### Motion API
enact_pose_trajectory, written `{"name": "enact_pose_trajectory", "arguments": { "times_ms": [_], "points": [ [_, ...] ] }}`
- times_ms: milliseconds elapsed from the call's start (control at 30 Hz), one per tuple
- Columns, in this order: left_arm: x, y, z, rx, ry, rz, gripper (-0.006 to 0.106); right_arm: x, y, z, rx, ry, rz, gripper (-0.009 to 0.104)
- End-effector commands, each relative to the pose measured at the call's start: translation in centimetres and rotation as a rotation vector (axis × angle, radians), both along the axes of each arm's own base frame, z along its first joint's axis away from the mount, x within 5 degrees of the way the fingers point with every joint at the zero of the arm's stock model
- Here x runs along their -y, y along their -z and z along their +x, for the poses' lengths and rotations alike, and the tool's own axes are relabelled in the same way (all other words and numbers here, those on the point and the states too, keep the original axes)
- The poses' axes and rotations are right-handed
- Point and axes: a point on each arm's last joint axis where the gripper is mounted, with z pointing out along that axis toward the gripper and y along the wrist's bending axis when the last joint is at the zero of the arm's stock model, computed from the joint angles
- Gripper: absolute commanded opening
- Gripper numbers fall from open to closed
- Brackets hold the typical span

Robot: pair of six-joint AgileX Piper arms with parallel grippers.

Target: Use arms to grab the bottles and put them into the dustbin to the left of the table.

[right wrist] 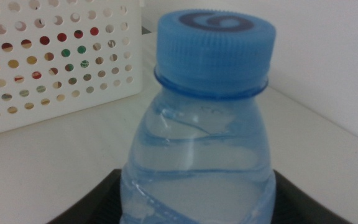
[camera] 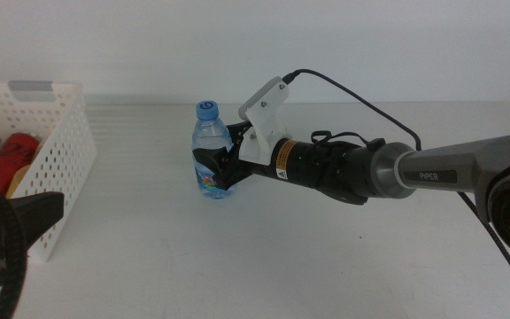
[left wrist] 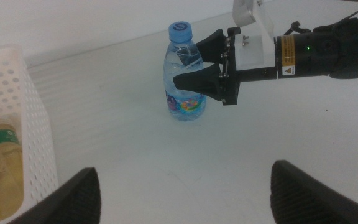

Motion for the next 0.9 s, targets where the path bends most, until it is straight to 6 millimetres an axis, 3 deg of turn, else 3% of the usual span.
{"name": "enact_pose_trajectory", "arguments": {
  "times_ms": [0,33,67,100,200,300,433,867],
  "points": [
    [0.07,-1.37,0.18,0.075,-0.012,-0.054,0.09,-0.29,-5.85,-0.13,0.143,-0.039,0.163,0.002],
    [0.07,-1.37,0.18,0.075,-0.012,-0.054,0.09,-0.32,-5.81,-0.17,0.14,-0.045,0.159,0.031],
    [0.07,-1.37,0.18,0.075,-0.012,-0.054,0.09,-0.32,-5.83,-0.17,0.141,-0.045,0.162,0.036],
    [0.07,-1.37,0.18,0.075,-0.012,-0.054,0.09,-0.36,-5.92,-0.24,0.148,-0.053,0.169,0.052],
    [0.07,-1.37,0.18,0.075,-0.012,-0.054,0.09,-0.34,-6.08,-0.27,0.15,-0.054,0.17,0.071],
    [0.07,-1.37,0.18,0.075,-0.012,-0.054,0.09,-0.34,-6.16,-0.29,0.152,-0.055,0.175,0.082],
    [0.07,-1.37,0.18,0.075,-0.012,-0.054,0.09,-0.38,-6.31,-0.37,0.13,-0.063,0.208,0.085],
    [0.07,-1.37,0.18,0.075,-0.012,-0.054,0.09,-0.56,-6.09,-0.72,0.052,-0.105,0.223,0.075]
  ]
}}
